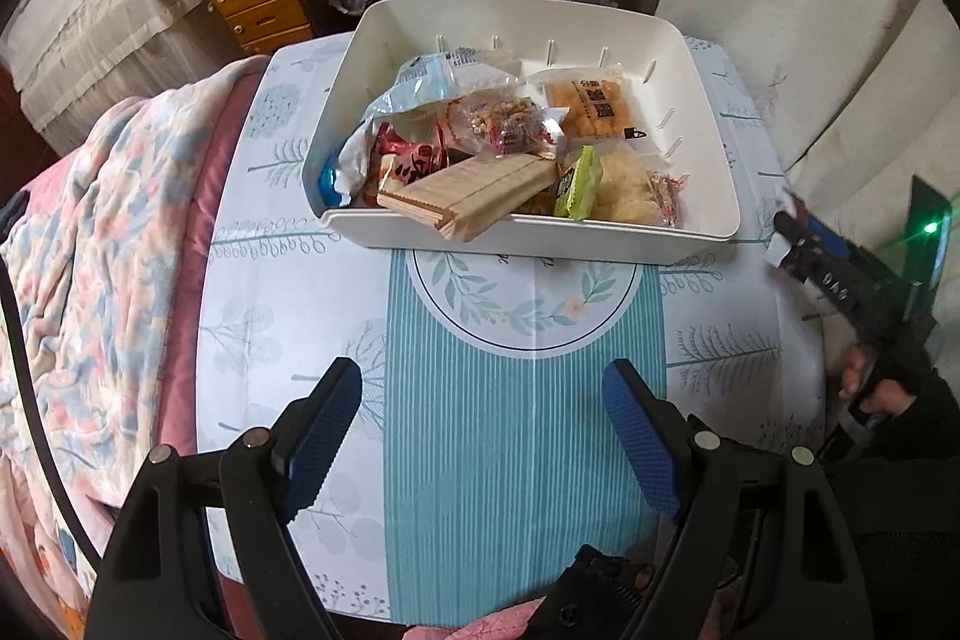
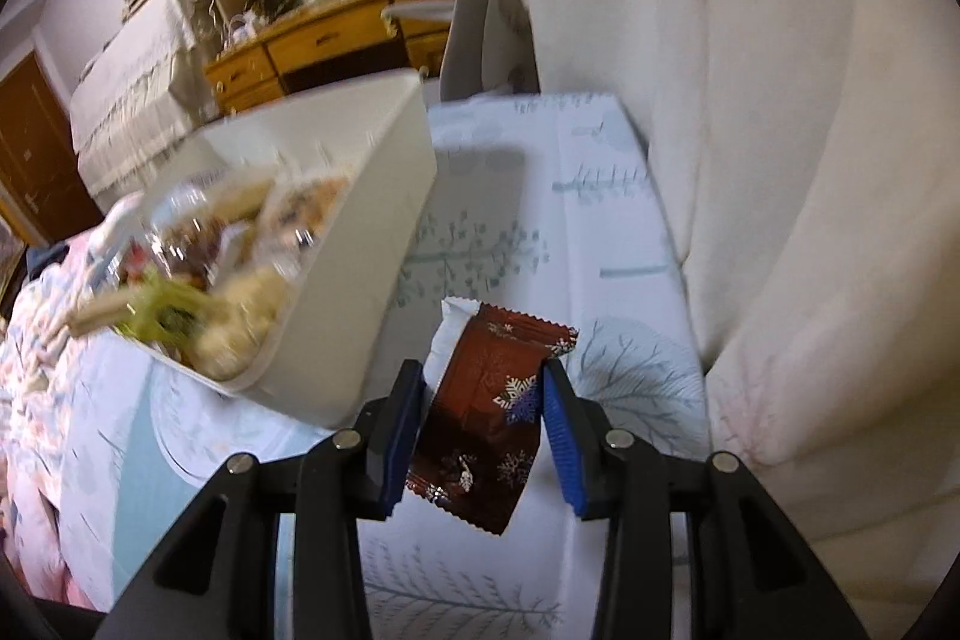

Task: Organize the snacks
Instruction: 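Carry the red-brown packet over the white tray and open the right tool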

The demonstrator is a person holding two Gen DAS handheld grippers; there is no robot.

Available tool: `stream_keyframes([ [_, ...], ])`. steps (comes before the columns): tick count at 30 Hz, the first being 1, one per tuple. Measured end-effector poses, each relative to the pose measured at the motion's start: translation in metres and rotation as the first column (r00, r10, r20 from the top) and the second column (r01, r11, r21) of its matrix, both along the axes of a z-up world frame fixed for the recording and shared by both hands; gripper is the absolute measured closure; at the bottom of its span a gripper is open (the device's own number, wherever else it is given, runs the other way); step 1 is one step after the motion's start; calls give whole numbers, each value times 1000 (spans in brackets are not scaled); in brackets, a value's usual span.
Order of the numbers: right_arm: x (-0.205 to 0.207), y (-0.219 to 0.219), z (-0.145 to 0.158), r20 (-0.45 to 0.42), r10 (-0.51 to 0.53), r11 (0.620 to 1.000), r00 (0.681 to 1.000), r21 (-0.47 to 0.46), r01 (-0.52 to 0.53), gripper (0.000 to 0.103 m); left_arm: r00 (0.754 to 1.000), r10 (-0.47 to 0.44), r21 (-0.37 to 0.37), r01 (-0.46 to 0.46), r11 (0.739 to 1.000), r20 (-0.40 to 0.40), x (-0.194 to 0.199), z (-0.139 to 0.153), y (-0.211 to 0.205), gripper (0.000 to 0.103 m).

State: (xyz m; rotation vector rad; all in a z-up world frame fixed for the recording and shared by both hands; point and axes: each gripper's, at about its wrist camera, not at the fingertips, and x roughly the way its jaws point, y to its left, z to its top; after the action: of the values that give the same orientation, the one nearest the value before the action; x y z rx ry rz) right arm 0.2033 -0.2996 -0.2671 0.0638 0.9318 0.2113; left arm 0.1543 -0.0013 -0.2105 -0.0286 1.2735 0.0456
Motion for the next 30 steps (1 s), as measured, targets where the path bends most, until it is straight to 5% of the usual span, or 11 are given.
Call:
stream_keyframes([
  [11, -14, 51, 54, 118, -78, 996, 990, 62, 71, 63, 996, -86, -42, 87, 995, 28, -2, 4, 49, 22],
  [23, -10, 124, 48, 113, -128, 990, 985, 80, 119, 62, 985, -167, -54, 170, 984, 51, -3, 6, 113, 22],
  [30, -16, 141, 40, 57, -173, 983, 983, 67, 169, 47, 977, -205, -74, 210, 975, 67, -8, 6, 132, 22],
])
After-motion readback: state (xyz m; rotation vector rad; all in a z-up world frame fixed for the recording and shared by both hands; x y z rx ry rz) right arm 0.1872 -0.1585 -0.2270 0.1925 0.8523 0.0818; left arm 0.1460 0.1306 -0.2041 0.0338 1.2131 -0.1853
